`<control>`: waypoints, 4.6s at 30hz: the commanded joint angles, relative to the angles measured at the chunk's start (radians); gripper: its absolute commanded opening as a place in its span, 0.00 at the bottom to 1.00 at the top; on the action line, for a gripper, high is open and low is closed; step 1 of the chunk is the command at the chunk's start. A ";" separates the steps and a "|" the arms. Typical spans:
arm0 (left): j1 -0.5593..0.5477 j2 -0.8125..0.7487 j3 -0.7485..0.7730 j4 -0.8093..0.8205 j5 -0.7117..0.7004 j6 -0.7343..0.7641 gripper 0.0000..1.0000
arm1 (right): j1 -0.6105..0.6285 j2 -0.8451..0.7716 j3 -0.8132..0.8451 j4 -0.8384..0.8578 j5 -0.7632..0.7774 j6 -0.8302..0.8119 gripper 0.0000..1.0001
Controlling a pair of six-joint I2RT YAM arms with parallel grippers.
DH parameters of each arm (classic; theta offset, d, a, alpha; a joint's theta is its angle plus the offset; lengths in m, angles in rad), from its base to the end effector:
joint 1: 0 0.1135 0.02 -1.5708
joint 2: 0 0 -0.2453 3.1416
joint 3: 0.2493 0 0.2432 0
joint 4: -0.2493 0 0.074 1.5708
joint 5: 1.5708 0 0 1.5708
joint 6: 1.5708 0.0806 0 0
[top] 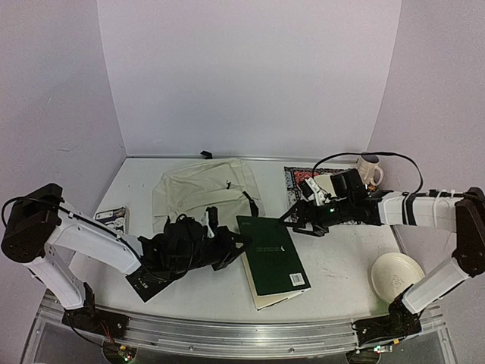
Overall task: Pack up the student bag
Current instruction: Pick up the book at the center of the board, then pass from the left arm to the right, then pass from the right arm to the left
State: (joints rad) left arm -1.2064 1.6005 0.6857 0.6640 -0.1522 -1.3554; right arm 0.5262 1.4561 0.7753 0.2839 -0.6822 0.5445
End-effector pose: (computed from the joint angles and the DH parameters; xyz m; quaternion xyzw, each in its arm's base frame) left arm 0.1424 -0.3390 0.1704 -0.1051 0.7821 -0.5687 0.2323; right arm 0.2674 0.2141 0.2027 -0.1781 0.7863 0.5058 0.3068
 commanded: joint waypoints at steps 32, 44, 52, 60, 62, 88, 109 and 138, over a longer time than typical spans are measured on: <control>0.011 -0.061 -0.119 0.412 -0.159 0.147 0.27 | -0.015 -0.202 0.065 0.140 -0.358 0.027 0.08; 0.025 -0.276 -0.115 -0.010 -0.294 0.087 0.63 | 0.147 -0.184 0.265 -0.274 0.232 -0.369 0.00; 0.132 -0.377 -0.052 -0.188 -0.145 0.044 0.69 | 0.284 -0.253 0.221 -0.239 0.686 -0.628 0.00; 0.226 -0.290 0.056 -0.222 0.045 -0.002 0.72 | 0.477 -0.282 0.161 -0.092 1.059 -0.886 0.00; 0.240 -0.269 0.084 -0.223 0.081 0.003 0.72 | 0.544 -0.250 0.152 -0.062 1.149 -0.942 0.00; 0.281 -0.129 0.160 -0.221 0.280 -0.031 0.70 | 0.756 0.039 0.147 0.367 1.561 -1.422 0.00; 0.333 -0.199 0.103 -0.199 0.252 -0.001 0.00 | 0.764 0.096 0.131 0.343 1.519 -1.435 0.65; 0.579 -0.301 -0.111 0.185 0.603 0.072 0.00 | 0.001 0.012 0.253 -0.022 -0.072 -0.302 0.98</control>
State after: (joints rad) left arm -0.6361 1.3077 0.5729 0.5311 0.3293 -1.2226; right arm 0.6616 1.4255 1.0237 0.1743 -0.3889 -0.0395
